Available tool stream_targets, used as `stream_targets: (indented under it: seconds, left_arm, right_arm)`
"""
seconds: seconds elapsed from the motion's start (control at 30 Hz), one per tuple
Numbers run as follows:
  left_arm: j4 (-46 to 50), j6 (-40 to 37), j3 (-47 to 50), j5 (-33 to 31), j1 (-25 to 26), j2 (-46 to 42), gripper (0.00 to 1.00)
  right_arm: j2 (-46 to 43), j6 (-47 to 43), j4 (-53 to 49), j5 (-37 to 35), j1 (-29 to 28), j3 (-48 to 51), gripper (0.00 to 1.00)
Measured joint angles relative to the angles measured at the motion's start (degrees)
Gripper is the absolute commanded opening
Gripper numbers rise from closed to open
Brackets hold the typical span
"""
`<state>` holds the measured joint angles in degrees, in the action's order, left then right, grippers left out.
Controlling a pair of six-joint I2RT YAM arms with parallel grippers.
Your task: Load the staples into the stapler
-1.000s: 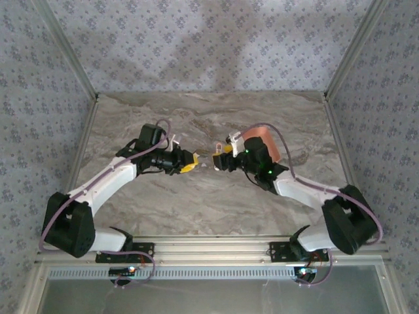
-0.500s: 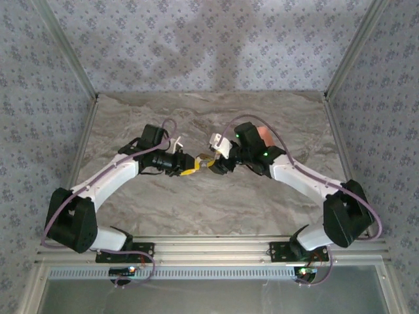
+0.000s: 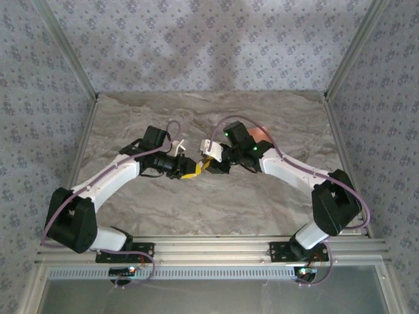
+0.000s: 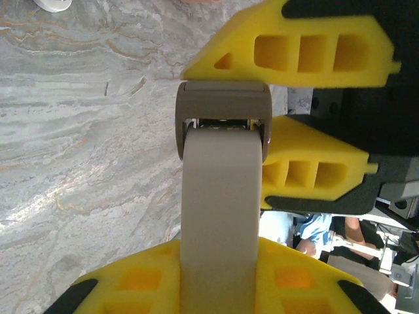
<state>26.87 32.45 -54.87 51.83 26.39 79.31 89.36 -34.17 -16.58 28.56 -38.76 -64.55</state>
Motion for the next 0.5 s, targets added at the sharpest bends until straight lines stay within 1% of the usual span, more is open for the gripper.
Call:
stream_targets:
  seconds: [0.03, 0.07, 0.13, 0.17, 0.23, 0.33, 0.5]
  left_arm:
    - [0.2, -0.13, -0.09, -0.15, 0.02, 0.0, 0.36]
    - [0.35, -0.09, -0.24, -0.26, 0.04, -0.02, 0.48]
    - [0.39, -0.42, -0.76, -1.31, 0.04, -0.11, 0.61]
    - [0.37, -0.5, -0.94, -2.08, 0.02, -0.28, 0.65]
    - [0.37, -0.83, -0.92, -4.24, 0.02, -1.29, 0.69]
    - [-0.98, -0.94, -0.55, -8.0, 0.02, -4.24, 0.69]
    - [-8.48, 0.33, 3.13, -14.75, 0.2, -11.26, 0.71]
  right_arm:
    - [0.0, 0.15, -0.09, 0.0, 0.0, 0.0, 0.18]
    - [-0.02, 0.33, -0.26, -0.02, 0.07, 0.02, 0.18]
    - [-0.35, 1.81, 0.37, -0.02, 0.31, 0.79, 0.18]
    - [-0.81, 2.99, 1.01, -0.04, 0.59, 1.64, 0.18]
    - [-2.36, 7.21, 3.8, -0.07, 1.51, 4.59, 0.16]
    - [-5.2, 16.22, 9.81, -1.51, 2.54, 10.69, 0.15]
    - [-7.61, 36.81, 22.34, -7.34, 1.95, 21.38, 0.15]
